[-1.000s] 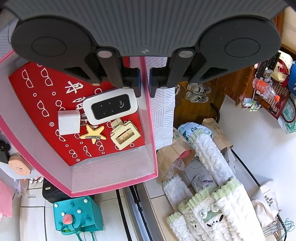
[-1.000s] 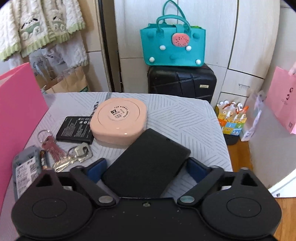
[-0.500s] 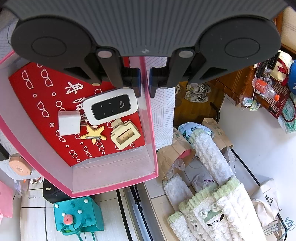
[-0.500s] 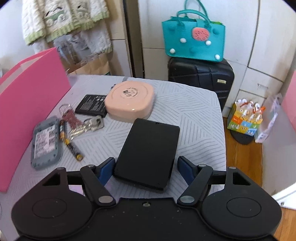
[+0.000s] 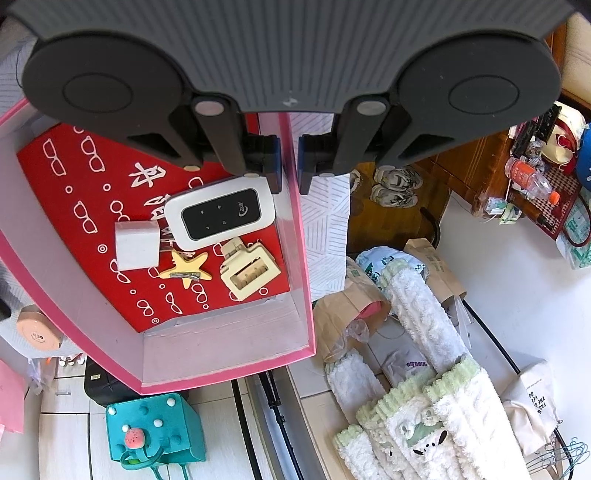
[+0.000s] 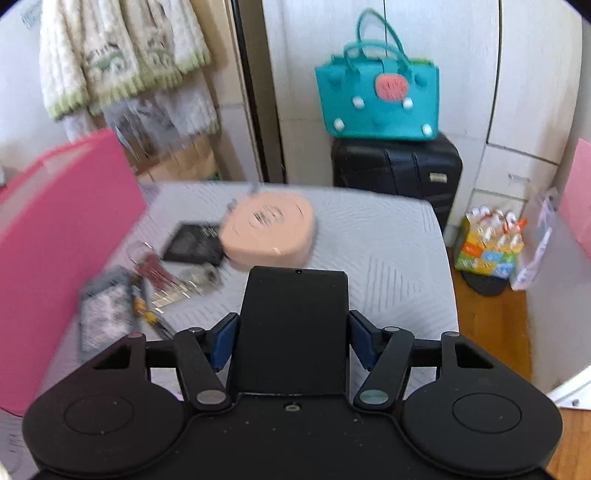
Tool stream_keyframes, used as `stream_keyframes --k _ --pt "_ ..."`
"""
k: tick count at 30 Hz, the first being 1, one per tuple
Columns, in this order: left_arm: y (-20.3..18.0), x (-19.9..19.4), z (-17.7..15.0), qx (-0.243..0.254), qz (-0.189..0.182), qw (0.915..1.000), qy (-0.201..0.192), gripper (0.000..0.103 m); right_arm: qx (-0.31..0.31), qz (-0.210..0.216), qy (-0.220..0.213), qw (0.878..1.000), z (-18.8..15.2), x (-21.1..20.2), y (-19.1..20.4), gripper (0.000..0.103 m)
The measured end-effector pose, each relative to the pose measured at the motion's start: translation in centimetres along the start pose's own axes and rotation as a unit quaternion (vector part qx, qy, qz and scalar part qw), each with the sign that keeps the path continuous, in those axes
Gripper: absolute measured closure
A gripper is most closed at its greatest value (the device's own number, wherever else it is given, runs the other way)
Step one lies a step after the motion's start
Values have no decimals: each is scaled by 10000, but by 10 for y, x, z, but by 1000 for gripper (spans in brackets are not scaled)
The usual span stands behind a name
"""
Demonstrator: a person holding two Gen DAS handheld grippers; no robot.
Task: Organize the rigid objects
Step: 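Carry the black power bank into the box and open the right gripper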
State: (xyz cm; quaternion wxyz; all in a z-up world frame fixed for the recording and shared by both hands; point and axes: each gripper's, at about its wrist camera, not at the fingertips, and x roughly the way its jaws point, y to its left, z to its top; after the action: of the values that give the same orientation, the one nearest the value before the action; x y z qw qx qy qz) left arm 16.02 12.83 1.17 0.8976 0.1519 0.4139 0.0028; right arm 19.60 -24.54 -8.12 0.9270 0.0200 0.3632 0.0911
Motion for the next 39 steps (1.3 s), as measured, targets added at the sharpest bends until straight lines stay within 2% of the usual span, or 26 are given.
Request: stream_keyframes --k 6,9,12,17,19,22,27,30,33,36,39 --pt "1 0 1 -40 2 10000 30 95 -260 365 -403 9982 18 -34 24 35" --pt "3 -1 1 -33 15 10000 32 95 -536 851 -641 9929 29 -50 47 35" --pt "5 0 2 -22 20 10000 51 95 -850 1501 -794 9818 41 -61 76 35" --pt "5 -2 2 26 -12 10000 69 96 -1489 2489 -821 9535 64 -67 129 35" --pt "6 -2 2 52 -49 9999 94 96 -1837 2776 -685 9405 73 -61 153 35" --pt "5 -2 2 163 -52 9998 127 96 -2274 2970 -189 9272 79 -40 190 35" --pt "3 -2 3 286 -59 9995 135 96 -2747 3033 990 9071 75 14 240 35" --pt "3 -2 3 295 -64 9995 122 96 -2899 3005 1442 8971 64 31 260 35" --pt "3 -3 3 309 -58 9994 133 96 -3159 3022 1845 8802 57 44 276 35" --pt "4 -2 2 299 -10 9995 119 96 -3445 3075 1937 8656 59 47 287 35" --pt "5 -2 2 249 -33 9996 96 96 -3577 3011 1457 8719 59 34 288 34"
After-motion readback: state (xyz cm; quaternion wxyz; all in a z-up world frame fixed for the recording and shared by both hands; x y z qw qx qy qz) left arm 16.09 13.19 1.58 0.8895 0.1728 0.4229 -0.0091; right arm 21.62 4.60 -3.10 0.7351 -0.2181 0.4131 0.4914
